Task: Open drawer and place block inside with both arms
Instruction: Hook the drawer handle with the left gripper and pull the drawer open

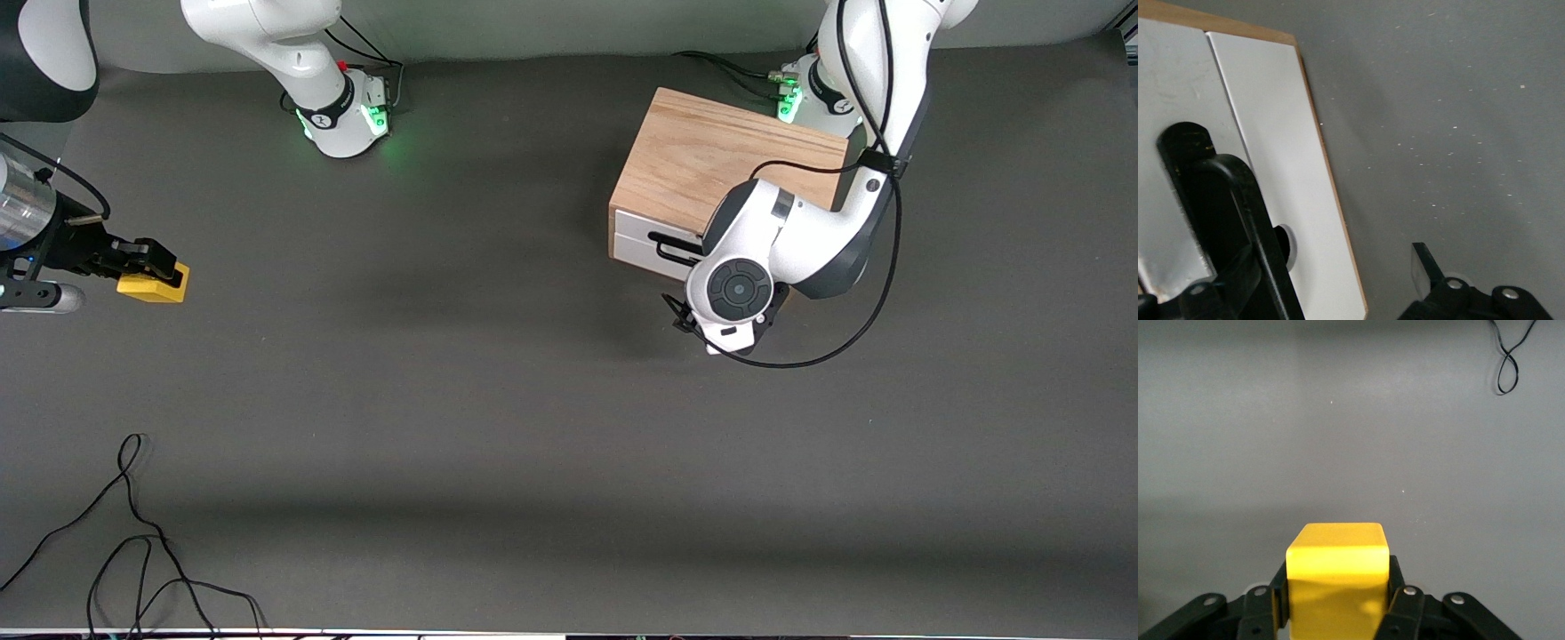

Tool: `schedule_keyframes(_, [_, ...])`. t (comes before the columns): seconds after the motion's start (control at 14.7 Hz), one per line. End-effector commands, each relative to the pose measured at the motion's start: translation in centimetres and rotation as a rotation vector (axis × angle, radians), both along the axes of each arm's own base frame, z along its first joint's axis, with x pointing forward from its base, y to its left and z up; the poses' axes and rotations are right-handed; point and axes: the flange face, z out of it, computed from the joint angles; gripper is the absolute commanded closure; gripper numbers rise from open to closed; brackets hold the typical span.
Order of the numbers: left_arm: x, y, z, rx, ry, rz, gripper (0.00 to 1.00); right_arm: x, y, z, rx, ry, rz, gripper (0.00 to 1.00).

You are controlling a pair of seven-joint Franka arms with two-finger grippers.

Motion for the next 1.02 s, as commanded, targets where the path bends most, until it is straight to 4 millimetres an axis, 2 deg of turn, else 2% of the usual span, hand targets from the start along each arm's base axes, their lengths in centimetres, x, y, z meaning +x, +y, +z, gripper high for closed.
schedule_keyframes(0.0, [2.1,-0.5,-0.4,-0.057,-0.134,0.017,0.01,-0.1,-0.2,0.8,-0.016,0.004,0.02,0.74])
schedule_keyframes(0.41, [3.1,-0.7,0.6,-0.068,-0.221,-0.001,0.01,-0.1,0.1,0.8,-0.016,0.004,0.025,0.74])
schedule_keyframes(0.95, [4.0,-2.2,1.3,-0.138,-0.344,0.004,0.01,-0.2,0.2,1.1,-0.016,0.0,0.028,0.74])
